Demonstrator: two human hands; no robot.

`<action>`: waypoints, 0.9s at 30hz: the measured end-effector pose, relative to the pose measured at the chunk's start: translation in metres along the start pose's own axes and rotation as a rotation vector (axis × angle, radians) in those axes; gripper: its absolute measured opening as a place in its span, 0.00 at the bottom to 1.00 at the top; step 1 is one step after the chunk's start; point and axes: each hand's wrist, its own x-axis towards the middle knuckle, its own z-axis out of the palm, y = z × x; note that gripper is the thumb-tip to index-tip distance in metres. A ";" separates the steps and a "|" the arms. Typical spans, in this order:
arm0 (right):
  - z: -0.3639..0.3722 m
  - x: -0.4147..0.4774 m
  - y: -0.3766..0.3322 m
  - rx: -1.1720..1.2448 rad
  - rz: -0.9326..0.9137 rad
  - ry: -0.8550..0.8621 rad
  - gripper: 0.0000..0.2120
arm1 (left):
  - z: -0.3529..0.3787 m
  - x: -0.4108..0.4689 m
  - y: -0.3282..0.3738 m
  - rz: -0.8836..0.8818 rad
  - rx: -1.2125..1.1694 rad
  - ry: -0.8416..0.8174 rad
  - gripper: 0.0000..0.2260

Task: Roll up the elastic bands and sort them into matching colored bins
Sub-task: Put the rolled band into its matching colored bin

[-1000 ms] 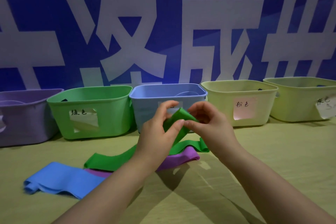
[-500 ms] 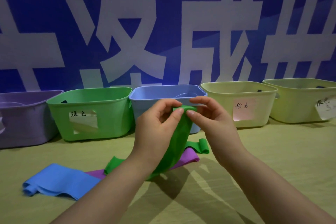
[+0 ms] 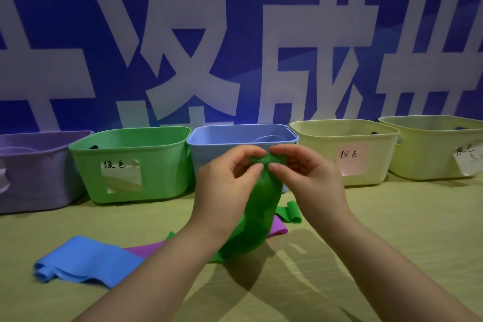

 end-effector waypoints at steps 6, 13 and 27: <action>0.000 -0.001 0.003 -0.414 -0.126 0.002 0.06 | -0.003 -0.001 -0.003 0.087 0.232 0.028 0.08; 0.001 0.003 0.007 -0.455 -0.027 -0.123 0.02 | -0.001 0.002 -0.011 0.085 0.405 -0.016 0.02; -0.003 0.005 0.008 -0.143 0.137 -0.111 0.11 | 0.000 0.001 -0.012 0.026 0.207 -0.065 0.10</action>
